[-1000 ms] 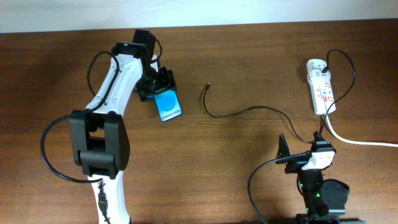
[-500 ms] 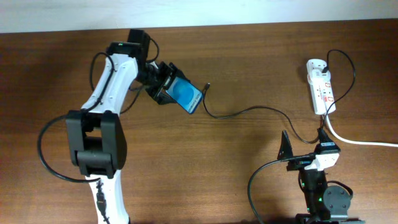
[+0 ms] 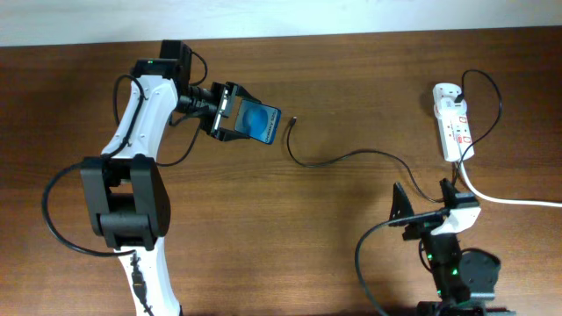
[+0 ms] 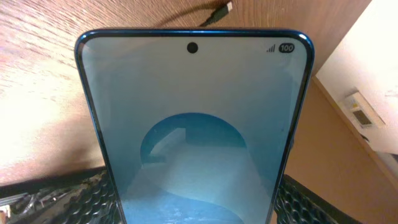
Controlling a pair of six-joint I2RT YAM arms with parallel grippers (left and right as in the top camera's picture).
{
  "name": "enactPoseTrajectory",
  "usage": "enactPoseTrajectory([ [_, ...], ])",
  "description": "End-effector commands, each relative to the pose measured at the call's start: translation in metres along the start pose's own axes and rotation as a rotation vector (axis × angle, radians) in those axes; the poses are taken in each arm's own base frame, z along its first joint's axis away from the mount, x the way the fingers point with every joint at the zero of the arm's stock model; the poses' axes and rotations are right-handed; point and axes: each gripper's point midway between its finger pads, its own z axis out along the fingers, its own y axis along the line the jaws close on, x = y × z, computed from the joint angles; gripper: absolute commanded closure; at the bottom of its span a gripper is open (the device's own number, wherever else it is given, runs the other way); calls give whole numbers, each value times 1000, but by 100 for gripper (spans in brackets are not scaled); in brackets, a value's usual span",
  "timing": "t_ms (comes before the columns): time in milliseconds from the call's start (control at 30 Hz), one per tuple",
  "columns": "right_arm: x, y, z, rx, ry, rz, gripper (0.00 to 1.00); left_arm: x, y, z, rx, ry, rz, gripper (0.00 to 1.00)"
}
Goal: Plug charger to phone and switch on socket
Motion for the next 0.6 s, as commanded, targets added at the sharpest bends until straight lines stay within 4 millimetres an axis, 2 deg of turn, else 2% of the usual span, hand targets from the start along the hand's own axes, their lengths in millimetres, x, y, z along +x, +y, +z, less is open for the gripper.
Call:
enactPoseTrajectory([
  [0,-40,15,9,-52,22,19,2,12,-14,-10,55,52,-31,100],
  [300,-69,32,81,-124,468,139,1,11,-13,-9,49,46,-100,100],
  [467,-70,37,119,-152,692,226,2,1,-9,-9,24,-11,-102,100],
  [567,-69,43,142,-206,735,261,2,-1,-8,-9,19,-23,-102,100],
])
